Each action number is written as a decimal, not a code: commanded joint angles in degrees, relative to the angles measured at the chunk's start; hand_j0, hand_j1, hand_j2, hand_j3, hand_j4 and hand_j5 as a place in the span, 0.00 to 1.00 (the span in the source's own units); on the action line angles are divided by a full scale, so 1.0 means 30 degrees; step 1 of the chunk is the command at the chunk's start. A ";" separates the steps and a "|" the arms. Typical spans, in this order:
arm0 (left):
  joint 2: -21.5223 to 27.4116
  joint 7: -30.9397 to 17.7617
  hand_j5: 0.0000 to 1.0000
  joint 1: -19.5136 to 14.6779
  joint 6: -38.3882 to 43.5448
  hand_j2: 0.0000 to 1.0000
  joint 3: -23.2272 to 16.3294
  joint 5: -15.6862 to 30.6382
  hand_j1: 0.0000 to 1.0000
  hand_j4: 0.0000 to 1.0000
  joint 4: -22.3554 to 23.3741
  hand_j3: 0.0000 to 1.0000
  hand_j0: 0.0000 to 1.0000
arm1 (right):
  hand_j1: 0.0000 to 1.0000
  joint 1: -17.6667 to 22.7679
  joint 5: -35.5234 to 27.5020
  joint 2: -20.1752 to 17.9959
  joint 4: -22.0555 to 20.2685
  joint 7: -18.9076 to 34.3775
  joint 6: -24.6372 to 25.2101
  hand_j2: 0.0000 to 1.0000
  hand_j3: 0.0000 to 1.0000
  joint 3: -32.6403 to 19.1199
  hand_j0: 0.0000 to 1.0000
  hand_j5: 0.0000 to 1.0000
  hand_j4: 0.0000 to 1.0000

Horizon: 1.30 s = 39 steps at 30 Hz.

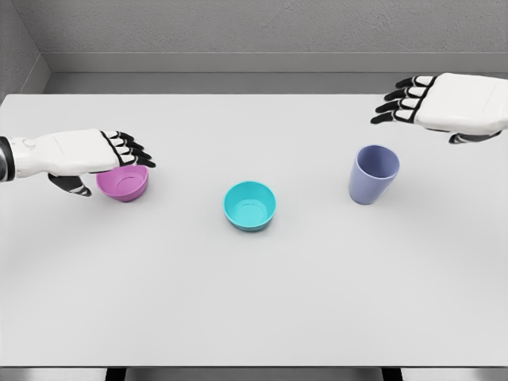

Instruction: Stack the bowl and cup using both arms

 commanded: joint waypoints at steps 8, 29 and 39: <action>-0.0813 0.0008 1.00 -0.0117 0.0037 1.00 0.0014 0.0066 1.00 1.00 0.1175 1.00 1.00 | 1.00 -0.0381 -0.0074 -0.0509 -0.0053 -0.0008 0.0047 1.00 1.00 -0.0060 1.00 1.00 1.00; -0.1252 -0.0109 1.00 -0.0088 0.0037 1.00 -0.0337 -0.0432 1.00 1.00 0.1437 1.00 1.00 | 1.00 -0.0674 -0.0074 -0.0539 -0.0053 -0.0008 0.0047 1.00 1.00 -0.0060 1.00 1.00 1.00; -0.1487 -0.0109 1.00 -0.0117 0.0037 1.00 -0.0337 -0.0461 1.00 1.00 0.1907 1.00 1.00 | 1.00 -0.0615 -0.0045 -0.0539 -0.0024 -0.0008 0.0047 1.00 1.00 -0.0031 1.00 1.00 1.00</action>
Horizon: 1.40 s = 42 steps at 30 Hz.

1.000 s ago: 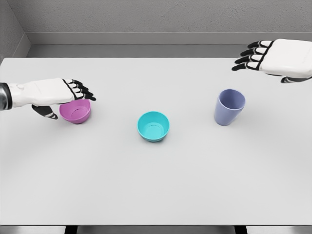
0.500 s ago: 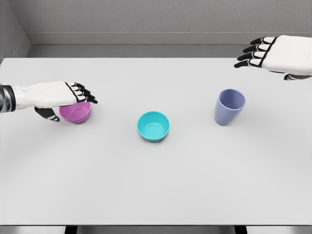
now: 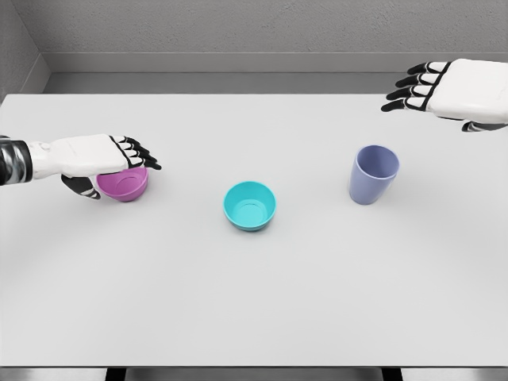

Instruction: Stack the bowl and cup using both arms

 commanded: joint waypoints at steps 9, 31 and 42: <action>-0.0235 0.0008 1.00 0.0000 0.0038 1.00 -0.0279 0.0076 1.00 1.00 0.0888 1.00 1.00 | 1.00 -0.0029 -0.0009 -0.0023 0.0031 -0.0009 0.0048 1.00 1.00 -0.0008 1.00 1.00 1.00; -0.0997 0.0008 1.00 -0.0146 0.0038 1.00 -0.0279 -0.0598 1.00 1.00 0.1855 1.00 1.00 | 1.00 -0.0029 -0.0009 -0.0052 0.0001 -0.0009 0.0048 1.00 1.00 0.0051 1.00 1.00 1.00; -0.1554 0.0008 1.00 -0.0176 0.0038 1.00 -0.0279 -0.1008 1.00 1.00 0.2470 1.00 1.00 | 1.00 -0.0030 -0.0009 -0.0023 -0.0028 -0.0009 0.0048 1.00 1.00 0.0051 1.00 1.00 1.00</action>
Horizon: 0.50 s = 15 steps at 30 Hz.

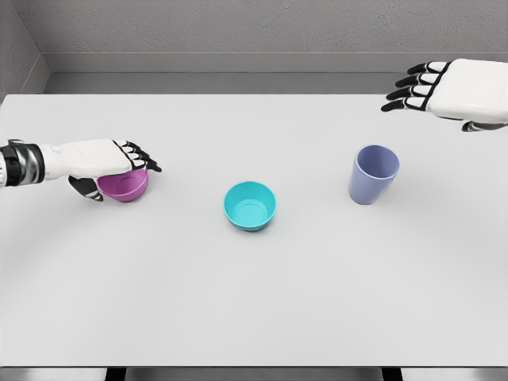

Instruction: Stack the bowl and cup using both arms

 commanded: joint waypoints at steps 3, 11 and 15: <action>-0.0133 0.0008 1.00 -0.0029 0.0037 1.00 0.0017 0.0000 1.00 1.00 0.0173 1.00 1.00 | 1.00 0.0000 -0.0053 -0.0022 -0.0010 -0.0009 0.0048 1.00 1.00 -0.0010 1.00 1.00 1.00; -0.0133 -0.0022 1.00 -0.0117 0.0037 1.00 0.0017 -0.0029 1.00 1.00 0.0320 1.00 1.00 | 1.00 0.0000 -0.0053 -0.0022 -0.0010 -0.0009 0.0048 1.00 1.00 -0.0010 1.00 1.00 1.00; -0.0221 -0.0022 1.00 -0.0146 0.0037 1.00 0.0017 -0.0293 1.00 1.00 0.0320 1.00 1.00 | 1.00 0.0000 -0.0053 -0.0022 -0.0040 -0.0009 0.0048 1.00 1.00 -0.0010 1.00 1.00 1.00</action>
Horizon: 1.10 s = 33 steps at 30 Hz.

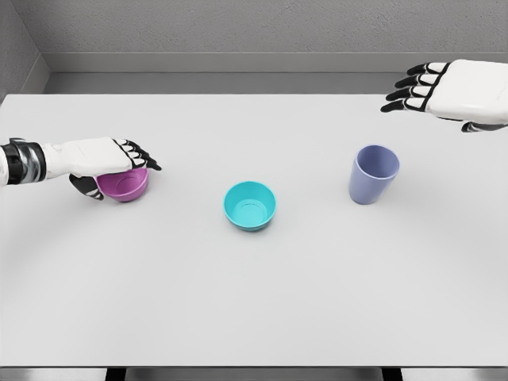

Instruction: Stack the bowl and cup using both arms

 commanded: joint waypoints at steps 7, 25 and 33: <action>-0.0146 -0.0025 1.00 0.0000 0.0037 1.00 0.0018 -0.0022 1.00 1.00 0.0184 1.00 1.00 | 1.00 0.0029 -0.0052 -0.0023 -0.0009 -0.0009 0.0047 1.00 1.00 -0.0011 1.00 1.00 1.00; -0.0146 -0.0025 0.84 -0.0029 0.0037 0.84 -0.0100 -0.0286 0.84 0.84 0.0184 0.84 0.84 | 1.00 0.0029 -0.0052 0.0007 -0.0009 -0.0009 0.0047 1.00 1.00 0.0019 1.00 1.00 1.00; -0.0146 -0.0025 0.73 -0.0029 0.0037 0.73 -0.0100 -0.0286 0.73 0.73 0.0184 0.73 0.73 | 1.00 0.0029 -0.0052 0.0007 -0.0009 -0.0009 0.0047 1.00 1.00 0.0019 1.00 1.00 1.00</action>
